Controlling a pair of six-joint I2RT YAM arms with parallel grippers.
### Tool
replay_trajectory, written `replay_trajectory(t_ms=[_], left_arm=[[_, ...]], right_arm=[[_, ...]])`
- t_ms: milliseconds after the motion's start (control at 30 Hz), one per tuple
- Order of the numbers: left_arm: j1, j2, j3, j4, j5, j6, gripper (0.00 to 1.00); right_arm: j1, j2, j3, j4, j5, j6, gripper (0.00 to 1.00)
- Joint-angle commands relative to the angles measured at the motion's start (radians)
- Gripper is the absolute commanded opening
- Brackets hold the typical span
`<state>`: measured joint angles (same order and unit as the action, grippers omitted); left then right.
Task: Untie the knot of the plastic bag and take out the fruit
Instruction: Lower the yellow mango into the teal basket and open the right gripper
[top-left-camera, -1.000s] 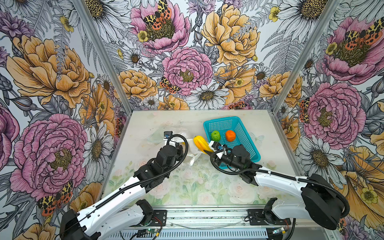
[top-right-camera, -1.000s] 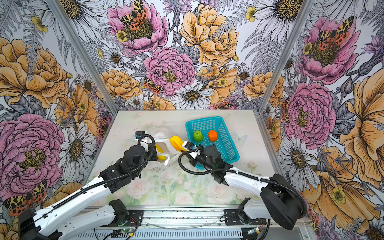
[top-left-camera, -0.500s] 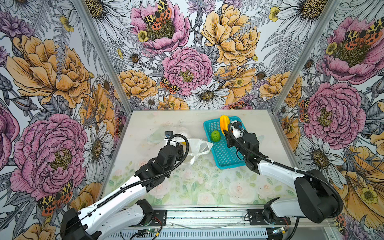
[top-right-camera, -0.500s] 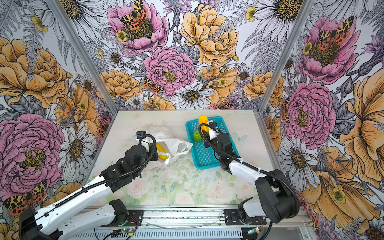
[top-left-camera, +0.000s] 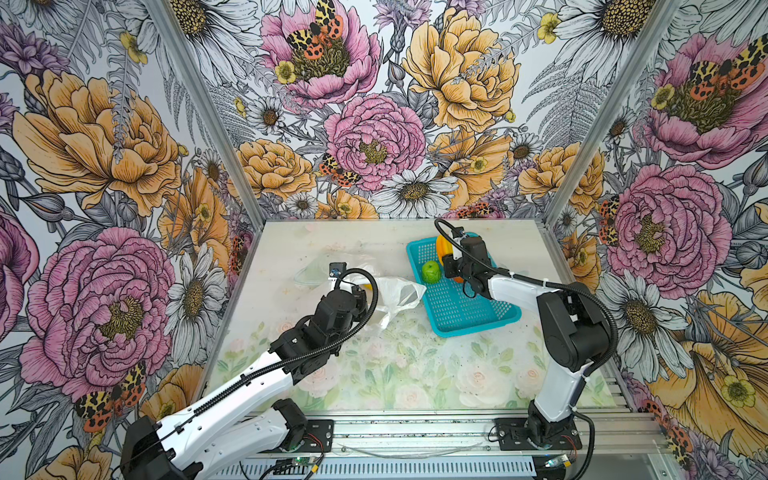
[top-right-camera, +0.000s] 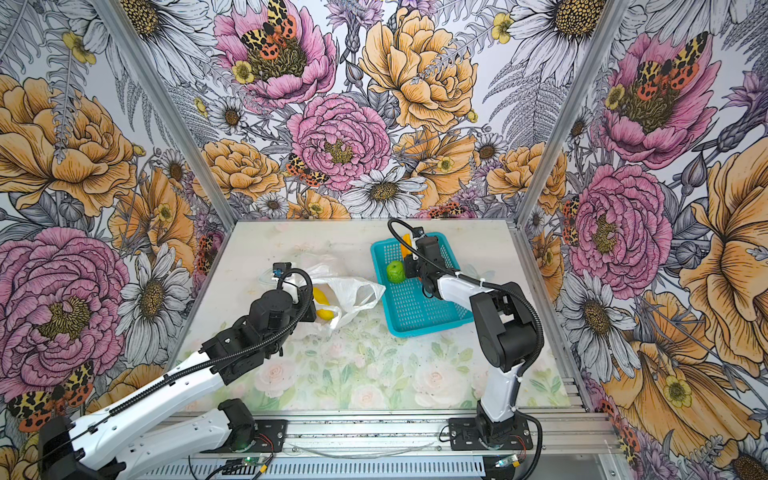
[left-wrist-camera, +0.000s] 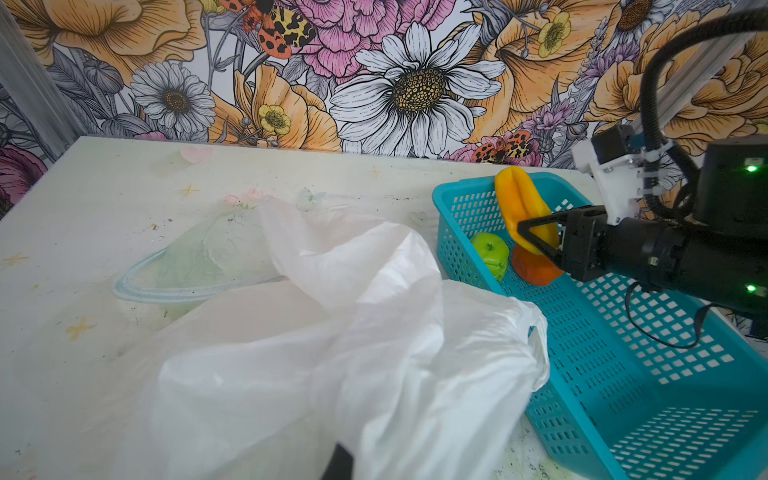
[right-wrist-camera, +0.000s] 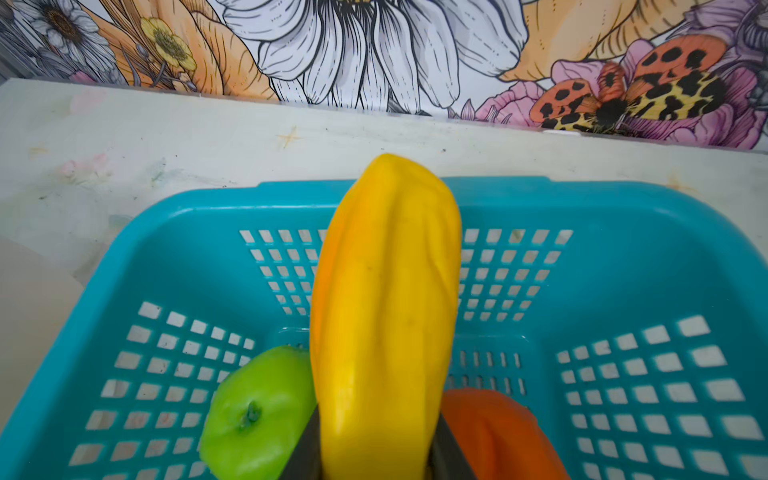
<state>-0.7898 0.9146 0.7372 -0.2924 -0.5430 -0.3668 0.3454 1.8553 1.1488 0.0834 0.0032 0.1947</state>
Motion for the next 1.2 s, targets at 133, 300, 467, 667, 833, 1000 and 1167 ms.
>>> replay_trajectory(t_ms=[133,300,467,667,833,1000,1167], left_arm=[[-0.001,0.003,0.027,-0.013,-0.021,-0.011,0.0],[-0.002,0.004,0.028,-0.013,-0.023,-0.01,0.0],[-0.001,0.007,0.029,-0.013,-0.02,-0.01,0.0],[-0.002,0.006,0.03,-0.013,-0.021,-0.009,0.0],[-0.002,0.004,0.03,-0.016,-0.019,-0.012,0.0],[0.034,0.004,0.072,-0.083,0.063,-0.22,0.0],[0.053,0.044,-0.015,0.147,0.172,-0.263,0.0]], right_arm=[[-0.017,0.039,0.065,-0.151,-0.025,0.009,0.06],[-0.017,-0.06,0.011,-0.201,-0.032,-0.012,0.06],[-0.016,-0.104,-0.024,-0.2,-0.014,-0.018,0.09],[-0.016,-0.013,0.049,-0.234,-0.004,-0.017,0.14],[-0.017,0.037,0.091,-0.254,0.017,-0.015,0.29],[-0.017,0.01,0.072,-0.251,0.039,-0.011,0.52],[-0.015,-0.067,0.0,-0.203,0.052,-0.006,0.68]])
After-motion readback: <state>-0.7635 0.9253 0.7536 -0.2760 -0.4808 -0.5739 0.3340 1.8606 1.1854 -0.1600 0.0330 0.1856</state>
